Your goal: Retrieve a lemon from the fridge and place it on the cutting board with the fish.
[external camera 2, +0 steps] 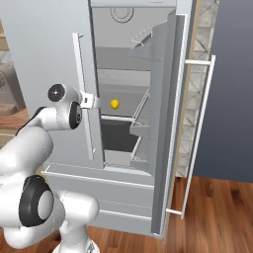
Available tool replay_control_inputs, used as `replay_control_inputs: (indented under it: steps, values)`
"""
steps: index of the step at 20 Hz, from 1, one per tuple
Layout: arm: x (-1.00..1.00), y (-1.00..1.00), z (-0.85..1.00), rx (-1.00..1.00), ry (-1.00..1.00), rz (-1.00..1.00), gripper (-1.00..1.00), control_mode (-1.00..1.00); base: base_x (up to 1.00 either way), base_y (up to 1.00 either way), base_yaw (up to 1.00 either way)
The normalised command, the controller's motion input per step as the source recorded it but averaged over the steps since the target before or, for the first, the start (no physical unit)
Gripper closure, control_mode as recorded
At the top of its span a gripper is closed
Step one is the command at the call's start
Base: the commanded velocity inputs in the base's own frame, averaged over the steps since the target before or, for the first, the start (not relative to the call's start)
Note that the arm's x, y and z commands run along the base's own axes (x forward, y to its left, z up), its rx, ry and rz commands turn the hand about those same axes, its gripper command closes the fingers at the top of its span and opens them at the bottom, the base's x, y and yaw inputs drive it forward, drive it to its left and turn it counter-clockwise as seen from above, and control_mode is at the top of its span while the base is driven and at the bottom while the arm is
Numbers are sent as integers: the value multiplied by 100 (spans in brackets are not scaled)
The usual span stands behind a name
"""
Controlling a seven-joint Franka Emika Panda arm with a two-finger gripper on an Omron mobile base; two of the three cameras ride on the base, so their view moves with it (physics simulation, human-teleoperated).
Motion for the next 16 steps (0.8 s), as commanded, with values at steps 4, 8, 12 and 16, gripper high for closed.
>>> replay_control_inputs:
  steps: [4, 8, 12, 16]
  values:
    - [34, 3, 0, 0, -2, 0, 100, -100, 0, 0, 0]
    - [18, 1, 26, 0, 24, 0, 100, -100, 0, 0, 0]
    - [-21, 18, 41, 0, 21, -7, 100, -100, 0, 0, 0]
    - [-69, 40, 7, 0, 2, -20, 100, -100, 0, 0, 0]
